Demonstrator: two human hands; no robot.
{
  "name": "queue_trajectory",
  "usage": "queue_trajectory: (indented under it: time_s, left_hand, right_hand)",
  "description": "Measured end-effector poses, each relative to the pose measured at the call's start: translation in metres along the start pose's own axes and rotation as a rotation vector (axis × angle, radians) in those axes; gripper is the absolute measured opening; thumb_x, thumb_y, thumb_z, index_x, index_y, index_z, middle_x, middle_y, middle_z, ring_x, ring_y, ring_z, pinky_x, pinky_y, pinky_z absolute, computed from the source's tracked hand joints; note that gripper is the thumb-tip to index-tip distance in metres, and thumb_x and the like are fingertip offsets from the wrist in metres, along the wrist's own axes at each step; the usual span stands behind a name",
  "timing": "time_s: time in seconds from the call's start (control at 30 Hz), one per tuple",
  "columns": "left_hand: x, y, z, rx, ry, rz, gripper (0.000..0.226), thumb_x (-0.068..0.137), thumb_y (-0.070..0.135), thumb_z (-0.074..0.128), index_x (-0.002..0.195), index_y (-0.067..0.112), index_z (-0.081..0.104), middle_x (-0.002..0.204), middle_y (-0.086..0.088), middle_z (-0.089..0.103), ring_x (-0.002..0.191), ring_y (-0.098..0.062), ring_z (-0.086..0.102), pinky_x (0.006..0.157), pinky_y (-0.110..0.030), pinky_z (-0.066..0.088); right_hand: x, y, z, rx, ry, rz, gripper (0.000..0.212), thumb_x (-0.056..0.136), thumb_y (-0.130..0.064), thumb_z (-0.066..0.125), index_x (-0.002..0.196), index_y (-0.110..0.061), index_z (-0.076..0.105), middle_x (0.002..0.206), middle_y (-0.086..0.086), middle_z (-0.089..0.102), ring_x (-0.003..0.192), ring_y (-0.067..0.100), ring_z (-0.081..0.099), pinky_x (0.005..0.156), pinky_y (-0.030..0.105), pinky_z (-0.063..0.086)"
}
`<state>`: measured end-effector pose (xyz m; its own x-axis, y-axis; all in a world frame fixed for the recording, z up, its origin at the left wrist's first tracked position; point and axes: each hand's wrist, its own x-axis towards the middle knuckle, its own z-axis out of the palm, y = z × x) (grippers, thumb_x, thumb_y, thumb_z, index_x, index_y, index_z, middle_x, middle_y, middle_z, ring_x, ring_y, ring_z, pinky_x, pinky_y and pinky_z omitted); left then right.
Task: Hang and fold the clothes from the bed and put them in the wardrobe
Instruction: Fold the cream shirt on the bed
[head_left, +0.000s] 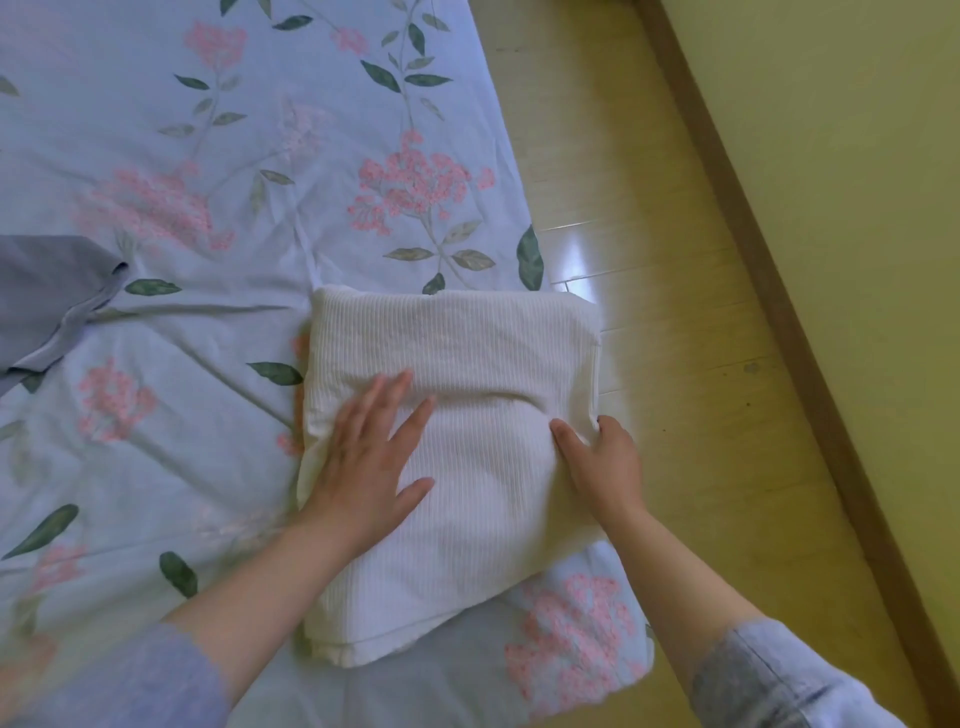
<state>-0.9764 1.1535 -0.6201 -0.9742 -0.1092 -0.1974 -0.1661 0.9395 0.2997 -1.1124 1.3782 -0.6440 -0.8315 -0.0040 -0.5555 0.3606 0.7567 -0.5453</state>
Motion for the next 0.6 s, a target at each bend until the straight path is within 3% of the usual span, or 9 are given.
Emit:
queue_trajectory:
  time_s: [0.13,0.27,0.37,0.43,0.5,0.6]
  left_hand:
    - [0.051,0.009,-0.005,0.148,-0.046,0.0,0.078,0.092,0.059,0.033,0.155,0.026,0.001,0.162,-0.001,-0.015,0.148,-0.024,-0.017,0.119,-0.051,-0.007]
    - [0.074,0.009,0.021,0.233,-0.192,-0.116,0.078,0.089,0.068,0.01,0.153,0.029,-0.013,0.158,0.002,-0.028,0.145,-0.022,-0.027,0.115,-0.052,-0.018]
    - [0.081,0.007,0.03,0.257,-0.177,-0.149,0.081,0.085,0.071,0.0,0.153,0.028,-0.015,0.158,0.001,-0.03,0.145,-0.023,-0.028,0.114,-0.054,-0.019]
    - [0.084,0.005,0.031,0.244,-0.152,-0.147,0.082,0.084,0.072,0.001,0.153,0.028,-0.015,0.158,0.001,-0.029,0.145,-0.022,-0.027,0.114,-0.053,-0.018]
    - [0.081,0.004,0.029,0.144,-0.124,-0.093,0.081,0.09,0.068,0.015,0.154,0.025,-0.007,0.162,0.0,-0.018,0.148,-0.021,-0.02,0.117,-0.05,-0.014]
    - [0.055,-0.003,0.013,-0.175,0.09,-0.087,0.064,0.093,0.044,0.051,0.147,0.011,0.037,0.154,-0.01,0.032,0.144,-0.028,0.026,0.119,-0.039,0.014]
  right_hand:
    - [0.003,-0.005,-0.001,0.056,-0.083,0.033,0.06,0.085,-0.054,0.064,0.125,-0.01,0.059,0.117,0.003,0.065,0.109,0.025,0.061,0.091,0.039,0.05]
    - [-0.001,-0.006,0.002,0.192,-0.123,-0.03,0.026,0.089,-0.036,0.067,0.104,-0.015,0.067,0.096,-0.004,0.07,0.093,0.017,0.066,0.074,0.029,0.05]
    - [0.002,-0.013,0.004,0.224,-0.085,-0.107,0.014,0.092,-0.025,0.061,0.094,-0.013,0.067,0.086,-0.002,0.07,0.084,0.015,0.065,0.07,0.029,0.05]
    - [0.005,-0.014,0.006,0.228,-0.065,-0.123,0.014,0.093,-0.024,0.06,0.092,-0.012,0.067,0.085,0.0,0.07,0.083,0.016,0.065,0.073,0.032,0.051]
    - [0.006,-0.008,0.006,0.234,-0.06,-0.108,0.014,0.093,-0.026,0.061,0.094,-0.014,0.067,0.086,-0.002,0.07,0.084,0.014,0.065,0.074,0.031,0.051]
    - [0.007,0.001,0.0,0.269,-0.11,-0.03,0.007,0.091,-0.03,0.064,0.093,-0.023,0.066,0.093,-0.004,0.07,0.088,0.012,0.064,0.072,0.027,0.05]
